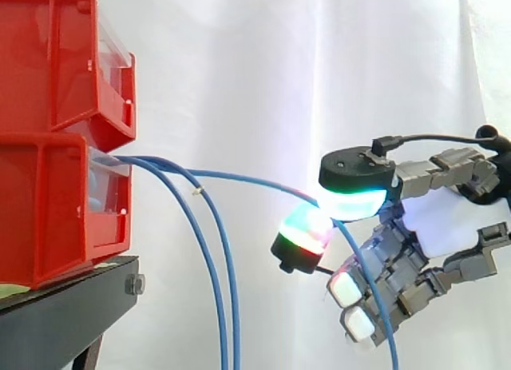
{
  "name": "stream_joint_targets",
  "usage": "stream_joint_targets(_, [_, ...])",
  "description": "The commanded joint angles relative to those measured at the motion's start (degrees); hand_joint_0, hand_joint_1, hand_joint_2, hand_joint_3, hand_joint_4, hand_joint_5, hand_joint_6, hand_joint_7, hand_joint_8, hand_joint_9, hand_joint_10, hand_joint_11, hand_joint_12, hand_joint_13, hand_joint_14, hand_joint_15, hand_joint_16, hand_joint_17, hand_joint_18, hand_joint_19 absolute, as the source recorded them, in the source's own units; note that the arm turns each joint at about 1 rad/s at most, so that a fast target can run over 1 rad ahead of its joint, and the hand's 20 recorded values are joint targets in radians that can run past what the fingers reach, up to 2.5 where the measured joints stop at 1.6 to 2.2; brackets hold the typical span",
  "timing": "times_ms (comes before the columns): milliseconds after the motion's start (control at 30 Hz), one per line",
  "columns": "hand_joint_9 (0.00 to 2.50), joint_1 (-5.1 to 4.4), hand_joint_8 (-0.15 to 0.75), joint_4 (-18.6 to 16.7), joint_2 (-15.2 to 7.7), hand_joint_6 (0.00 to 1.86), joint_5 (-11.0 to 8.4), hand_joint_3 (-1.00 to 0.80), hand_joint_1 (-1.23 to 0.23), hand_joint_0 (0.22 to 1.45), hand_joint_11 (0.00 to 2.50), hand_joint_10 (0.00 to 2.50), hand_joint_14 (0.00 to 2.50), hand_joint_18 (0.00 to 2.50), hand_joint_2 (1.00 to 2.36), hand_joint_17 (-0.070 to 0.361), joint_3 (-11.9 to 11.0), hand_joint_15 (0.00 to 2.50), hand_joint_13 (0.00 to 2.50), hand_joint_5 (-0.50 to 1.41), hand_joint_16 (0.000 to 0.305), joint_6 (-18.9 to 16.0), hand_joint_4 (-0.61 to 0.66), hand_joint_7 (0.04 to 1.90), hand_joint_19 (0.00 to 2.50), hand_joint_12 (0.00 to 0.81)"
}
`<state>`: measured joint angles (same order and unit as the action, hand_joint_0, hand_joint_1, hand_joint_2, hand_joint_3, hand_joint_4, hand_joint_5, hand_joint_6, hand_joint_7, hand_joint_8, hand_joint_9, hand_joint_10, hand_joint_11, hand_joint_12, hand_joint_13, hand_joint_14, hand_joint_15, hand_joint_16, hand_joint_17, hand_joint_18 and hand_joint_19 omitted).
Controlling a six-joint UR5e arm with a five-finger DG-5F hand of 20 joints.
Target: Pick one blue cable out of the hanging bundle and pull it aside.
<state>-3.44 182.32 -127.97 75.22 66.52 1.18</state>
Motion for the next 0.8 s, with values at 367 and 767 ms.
stream_joint_targets(367, [1.11, 0.02, 0.305, -1.53, 0.00, 0.88, -0.08, 0.07, -0.83, 0.56, 0.26, 0.01, 0.02, 0.65, 1.01, 0.152, 0.01, 0.48, 0.91, -0.01, 0.068, 0.05, -0.18, 0.95, 0.30, 0.417])
stream_joint_targets(767, [1.12, 0.02, 0.306, -1.53, 0.00, 0.88, -0.08, 0.07, -0.83, 0.57, 0.27, 0.01, 0.02, 0.67, 1.00, 0.152, 0.01, 0.50, 0.92, -0.01, 0.068, 0.05, -0.18, 0.95, 0.32, 0.415])
